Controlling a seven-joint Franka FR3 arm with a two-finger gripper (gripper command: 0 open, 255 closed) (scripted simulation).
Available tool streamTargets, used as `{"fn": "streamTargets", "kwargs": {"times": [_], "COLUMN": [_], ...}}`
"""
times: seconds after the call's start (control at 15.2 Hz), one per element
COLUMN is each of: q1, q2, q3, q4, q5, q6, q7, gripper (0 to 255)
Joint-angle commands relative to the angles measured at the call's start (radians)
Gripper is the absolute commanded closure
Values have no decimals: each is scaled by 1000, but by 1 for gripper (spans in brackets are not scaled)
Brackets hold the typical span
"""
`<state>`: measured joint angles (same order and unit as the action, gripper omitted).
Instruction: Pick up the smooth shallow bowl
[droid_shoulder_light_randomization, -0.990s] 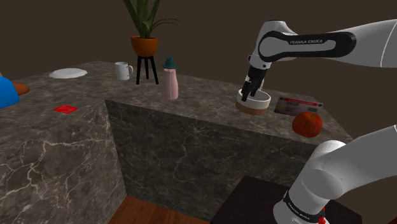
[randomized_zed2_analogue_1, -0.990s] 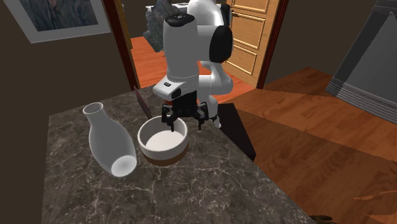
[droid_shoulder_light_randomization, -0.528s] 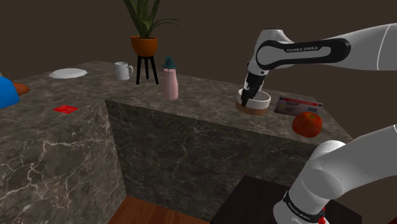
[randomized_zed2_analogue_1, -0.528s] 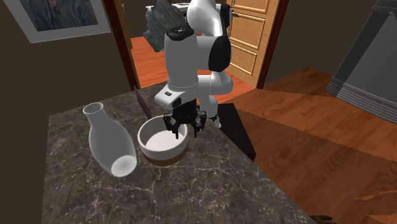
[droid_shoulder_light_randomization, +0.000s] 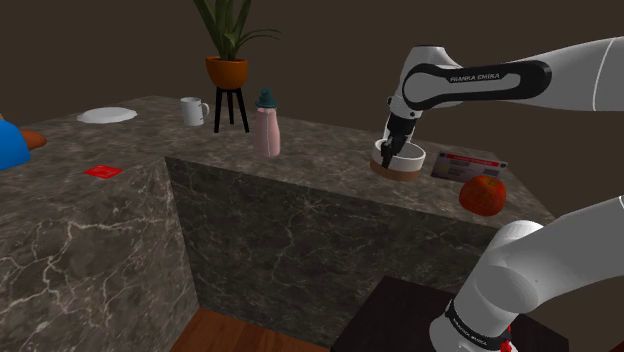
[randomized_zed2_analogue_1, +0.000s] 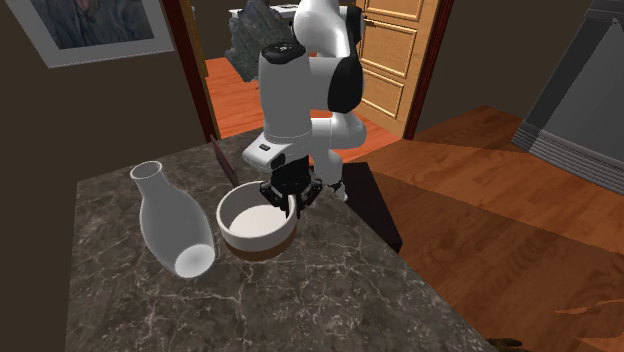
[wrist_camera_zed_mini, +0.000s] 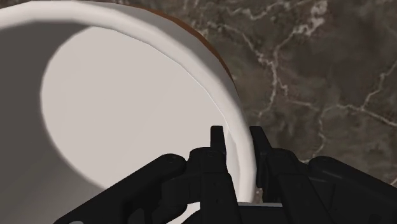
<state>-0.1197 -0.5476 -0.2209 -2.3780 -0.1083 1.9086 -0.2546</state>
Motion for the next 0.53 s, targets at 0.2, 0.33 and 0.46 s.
{"fn": "streamTargets", "kwargs": {"times": [0.2, 0.33, 0.46], "q1": [1, 2, 3], "q2": [0, 0, 0], "q3": [3, 5, 7], "q4": [39, 65, 92], "q5": [3, 4, 6], "q6": [-39, -66, -93], "q7": [0, 0, -1], "gripper": [255, 255, 255]}}
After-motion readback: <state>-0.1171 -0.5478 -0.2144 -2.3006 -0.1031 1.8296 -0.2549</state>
